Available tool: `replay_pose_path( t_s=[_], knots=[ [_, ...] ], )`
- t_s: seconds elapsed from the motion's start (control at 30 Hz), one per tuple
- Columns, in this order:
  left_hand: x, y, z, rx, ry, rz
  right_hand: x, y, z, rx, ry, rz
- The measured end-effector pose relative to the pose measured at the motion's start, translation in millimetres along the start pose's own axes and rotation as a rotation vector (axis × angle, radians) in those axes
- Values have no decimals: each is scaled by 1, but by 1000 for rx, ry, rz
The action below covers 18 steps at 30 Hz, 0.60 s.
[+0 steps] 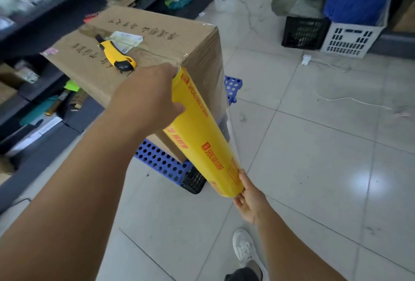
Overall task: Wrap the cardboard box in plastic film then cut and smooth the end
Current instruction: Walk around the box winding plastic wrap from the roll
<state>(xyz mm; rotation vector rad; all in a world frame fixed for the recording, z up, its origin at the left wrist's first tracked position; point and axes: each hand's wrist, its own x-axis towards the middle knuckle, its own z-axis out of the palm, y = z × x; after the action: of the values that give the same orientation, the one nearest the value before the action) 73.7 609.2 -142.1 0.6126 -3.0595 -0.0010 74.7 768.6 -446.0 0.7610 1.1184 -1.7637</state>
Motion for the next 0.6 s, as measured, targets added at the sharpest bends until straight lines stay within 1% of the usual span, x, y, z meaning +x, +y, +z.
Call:
replay_pose_path(
  t_s=[0.07,0.2,0.23,0.33,0.4,0.47,0.53,0.6],
  knots=[
    [-4,-8,-5,8,22,-25,-2,7,5,-66,27,14],
    [-23,-14,-9,76,37,10,-7,30,8,-65,-74,36],
    [-27,-17,-9,68,24,18,-9,37,9,-80,-75,47],
    [-34,-33,-10,39,-30,48,-15,53,13,-146,7,63],
    [-35,-42,-12,22,-34,39,-19,57,15,-136,17,59],
    [-40,-45,-14,16,-31,9,-24,62,18,-92,-25,76],
    [-46,-46,-12,56,-10,-6,-27,70,24,-71,-47,95],
    [-50,-50,-8,79,22,-7,-27,79,31,-87,-30,95]
  ],
)
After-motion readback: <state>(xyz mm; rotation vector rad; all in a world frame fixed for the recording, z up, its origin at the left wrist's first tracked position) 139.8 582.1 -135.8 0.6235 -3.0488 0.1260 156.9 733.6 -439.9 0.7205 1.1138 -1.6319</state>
